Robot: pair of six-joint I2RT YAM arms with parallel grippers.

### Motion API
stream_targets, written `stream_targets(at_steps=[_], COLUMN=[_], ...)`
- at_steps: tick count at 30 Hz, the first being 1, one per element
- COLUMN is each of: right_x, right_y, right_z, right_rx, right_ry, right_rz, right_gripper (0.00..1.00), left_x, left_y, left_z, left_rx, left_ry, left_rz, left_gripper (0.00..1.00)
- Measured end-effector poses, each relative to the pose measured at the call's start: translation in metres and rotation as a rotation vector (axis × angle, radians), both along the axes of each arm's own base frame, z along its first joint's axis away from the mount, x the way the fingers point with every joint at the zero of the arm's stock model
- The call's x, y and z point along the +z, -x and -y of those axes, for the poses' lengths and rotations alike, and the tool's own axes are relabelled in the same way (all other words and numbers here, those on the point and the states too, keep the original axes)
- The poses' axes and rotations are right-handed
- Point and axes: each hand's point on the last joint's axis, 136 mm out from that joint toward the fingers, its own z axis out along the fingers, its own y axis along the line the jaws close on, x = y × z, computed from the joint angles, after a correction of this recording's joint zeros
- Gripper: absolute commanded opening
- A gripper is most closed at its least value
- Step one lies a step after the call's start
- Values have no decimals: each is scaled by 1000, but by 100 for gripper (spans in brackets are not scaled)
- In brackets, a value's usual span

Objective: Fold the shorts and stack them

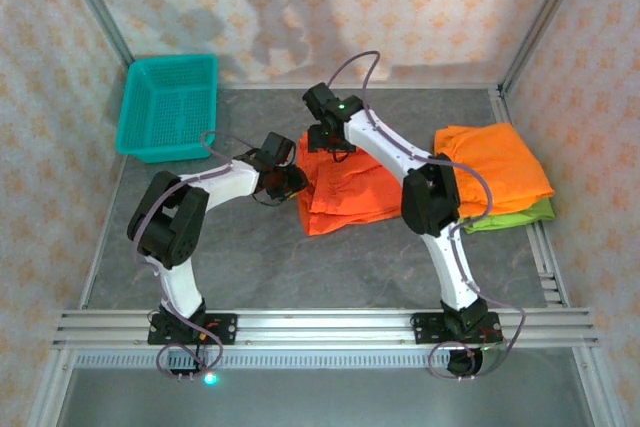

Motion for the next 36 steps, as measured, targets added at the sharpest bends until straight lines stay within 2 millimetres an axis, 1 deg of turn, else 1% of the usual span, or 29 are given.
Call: stream_targets(at_steps=[3,10,19,24,27,29,30,32,34,36], right_x=[-16,-42,-46,-55,-69,-76,-78,-79,-78,-76], right_y=[1,3,-2,-5,-2,0,0,2,1,2], right_z=[3,10,-3,-4,-1,1,2,3,3,3], right_rx=[-4,-11,1,1,6,4,5,-1,-2,-2], right_ry=[42,112,112,150,187,205,211,213,212,216], right_rz=[-28,-73,-58,-59,-80,-95,-100,-106,-105,-104], right_gripper=[72,73,73,73,60,47,44,42,42,40], left_x=[-1,-1,-8,-9,-10,-9,-9,-9,-9,-10], left_y=[-1,-1,2,2,2,2,2,2,2,2], left_z=[0,0,-2,-2,-2,-2,-2,-2,-2,-3], left_rx=[2,3,4,4,4,4,4,5,6,7], left_ry=[-2,-3,-3,-1,0,1,1,1,-3,-10], left_rz=[-2,2,1,4,6,8,8,8,9,11], left_gripper=[20,15,13,13,12,10,9,5,3,1])
